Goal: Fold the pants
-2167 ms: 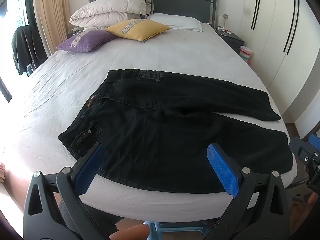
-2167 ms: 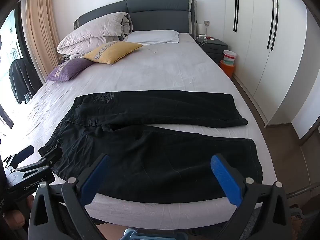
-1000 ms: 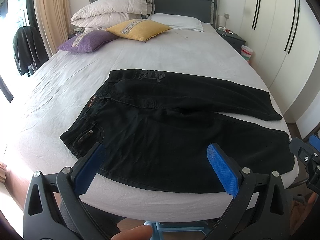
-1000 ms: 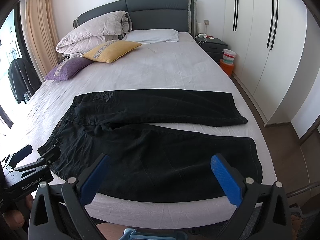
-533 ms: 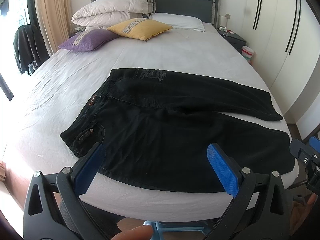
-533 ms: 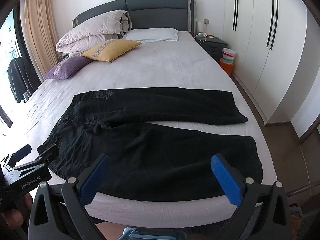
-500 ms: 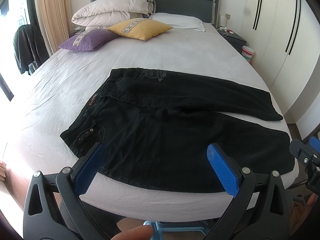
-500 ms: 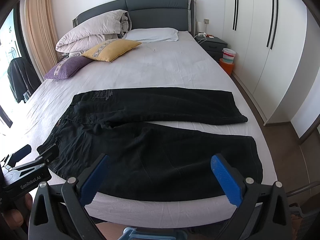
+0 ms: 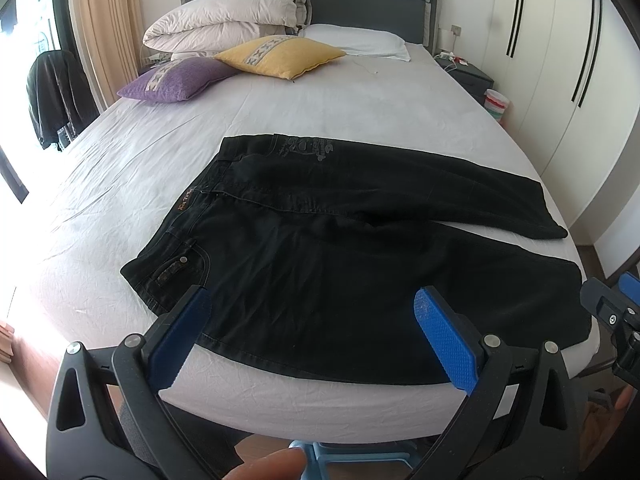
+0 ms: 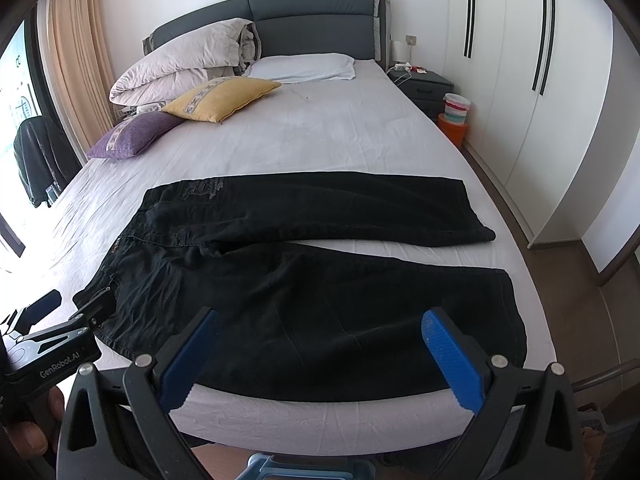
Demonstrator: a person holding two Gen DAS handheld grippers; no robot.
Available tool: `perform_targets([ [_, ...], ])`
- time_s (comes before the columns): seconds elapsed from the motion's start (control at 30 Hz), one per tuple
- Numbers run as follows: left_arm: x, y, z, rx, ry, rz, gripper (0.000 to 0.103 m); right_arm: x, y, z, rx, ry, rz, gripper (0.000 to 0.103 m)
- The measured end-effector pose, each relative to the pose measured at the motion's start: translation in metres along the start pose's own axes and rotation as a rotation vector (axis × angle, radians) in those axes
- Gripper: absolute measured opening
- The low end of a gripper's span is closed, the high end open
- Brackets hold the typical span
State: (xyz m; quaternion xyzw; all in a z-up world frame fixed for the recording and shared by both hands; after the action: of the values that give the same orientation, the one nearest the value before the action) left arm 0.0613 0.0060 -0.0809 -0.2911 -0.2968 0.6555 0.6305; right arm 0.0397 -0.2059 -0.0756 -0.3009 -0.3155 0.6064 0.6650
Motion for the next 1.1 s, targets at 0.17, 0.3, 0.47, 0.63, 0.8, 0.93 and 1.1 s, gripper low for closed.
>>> perform_targets([
  [0.17,0.002,0.004,-0.004,0.006,-0.004,-0.007,0.103,-0.002,0.003,0.001,0.002,0.001,-0.001,0.103],
  [0.3,0.0,0.005,-0.007,0.01,-0.002,-0.015,0.103,-0.006,0.008,-0.007,0.007,0.003,-0.004,0.103],
  [0.47,0.003,0.004,-0.015,0.018,-0.041,-0.051,0.103,-0.012,0.004,-0.011,0.015,0.005,-0.008,0.103],
  [0.63,0.006,0.006,-0.034,0.059,-0.058,-0.121,0.103,-0.02,-0.004,-0.02,0.014,-0.011,-0.006,0.103],
  [0.8,0.011,0.004,-0.063,0.117,0.074,-0.052,0.103,-0.031,-0.026,-0.035,-0.016,-0.092,0.016,0.103],
  [0.93,0.009,0.0,-0.088,0.078,0.124,-0.193,0.103,-0.044,-0.058,-0.056,-0.063,-0.19,0.064,0.103],
  [1.1,0.0,-0.02,-0.119,0.051,0.199,-0.36,0.103,-0.06,-0.093,-0.105,-0.045,-0.303,0.189,0.103],
])
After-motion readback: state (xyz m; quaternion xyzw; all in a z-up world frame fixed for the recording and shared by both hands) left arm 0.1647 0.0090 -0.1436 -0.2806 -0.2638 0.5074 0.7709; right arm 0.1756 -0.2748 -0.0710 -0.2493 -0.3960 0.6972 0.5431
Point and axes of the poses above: each gripper's, at about its wrist camera, not at the fingertips, and z roughly against the way its jaws point, x to its left, y to its underside, the point moved 10 cm from there along -z, roughly the way its jaws point, and after that the axes turned 10 degrees about -x, right-handed, at the moved point
